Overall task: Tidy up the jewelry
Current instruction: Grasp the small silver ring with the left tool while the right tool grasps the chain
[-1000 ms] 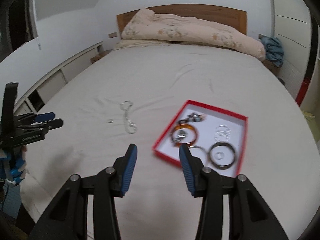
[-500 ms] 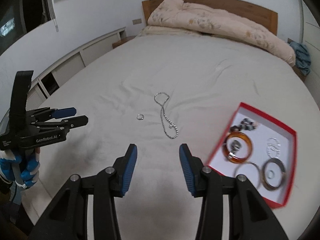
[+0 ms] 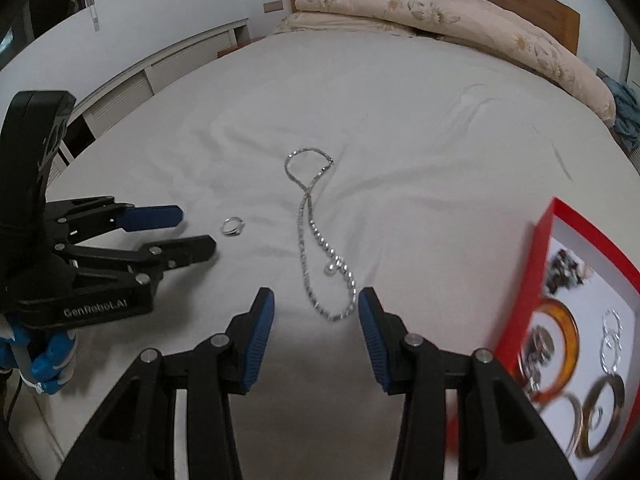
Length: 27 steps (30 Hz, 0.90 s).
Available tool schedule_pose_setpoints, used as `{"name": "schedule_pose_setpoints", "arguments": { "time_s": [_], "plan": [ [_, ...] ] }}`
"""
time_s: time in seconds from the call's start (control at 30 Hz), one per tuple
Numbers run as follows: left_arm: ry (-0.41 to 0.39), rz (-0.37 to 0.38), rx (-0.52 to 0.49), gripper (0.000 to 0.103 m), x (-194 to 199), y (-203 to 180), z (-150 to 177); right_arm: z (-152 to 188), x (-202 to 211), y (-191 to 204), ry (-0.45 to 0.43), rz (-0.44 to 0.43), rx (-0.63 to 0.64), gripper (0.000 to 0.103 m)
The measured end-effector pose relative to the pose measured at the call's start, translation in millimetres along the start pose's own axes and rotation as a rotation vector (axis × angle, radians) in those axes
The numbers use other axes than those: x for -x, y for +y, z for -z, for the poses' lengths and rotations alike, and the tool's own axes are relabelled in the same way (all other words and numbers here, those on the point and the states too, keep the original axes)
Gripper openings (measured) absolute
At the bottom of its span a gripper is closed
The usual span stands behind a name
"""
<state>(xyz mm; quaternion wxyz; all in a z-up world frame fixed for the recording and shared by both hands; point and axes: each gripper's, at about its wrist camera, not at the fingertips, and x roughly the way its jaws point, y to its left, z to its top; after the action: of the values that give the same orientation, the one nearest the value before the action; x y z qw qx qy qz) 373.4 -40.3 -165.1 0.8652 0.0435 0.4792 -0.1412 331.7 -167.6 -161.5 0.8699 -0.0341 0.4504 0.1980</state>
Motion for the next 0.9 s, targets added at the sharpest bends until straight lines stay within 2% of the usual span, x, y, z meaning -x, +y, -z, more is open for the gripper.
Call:
{"name": "schedule_pose_setpoints", "arguments": {
  "time_s": [0.1,0.33,0.47,0.53,0.6,0.67,0.9],
  "plan": [
    [0.017,0.012,-0.028,0.038,-13,-1,-1,-2,-14,0,0.005,0.003,0.017,0.042],
    [-0.003,0.039,-0.055,0.02,-17,11,-2,1,-31,-1,0.011,0.005,0.041,0.041],
    [-0.011,0.043,-0.075,0.019,-20,12,-2,0,-37,-1,0.001,0.007,0.042,0.039],
    [-0.017,0.047,-0.075,0.019,-21,12,-2,-2,-41,0,0.001,0.006,0.037,0.032],
    [-0.023,0.051,-0.073,0.019,-21,13,-2,-4,-44,0,0.004,0.005,0.03,0.018],
    [-0.031,0.048,-0.072,0.019,-17,14,2,-5,-46,2,0.011,0.002,0.025,0.01],
    [-0.046,0.031,-0.036,0.018,-3,20,0,-10,-35,1,-0.016,-0.006,-0.024,0.009]
  ]
}}
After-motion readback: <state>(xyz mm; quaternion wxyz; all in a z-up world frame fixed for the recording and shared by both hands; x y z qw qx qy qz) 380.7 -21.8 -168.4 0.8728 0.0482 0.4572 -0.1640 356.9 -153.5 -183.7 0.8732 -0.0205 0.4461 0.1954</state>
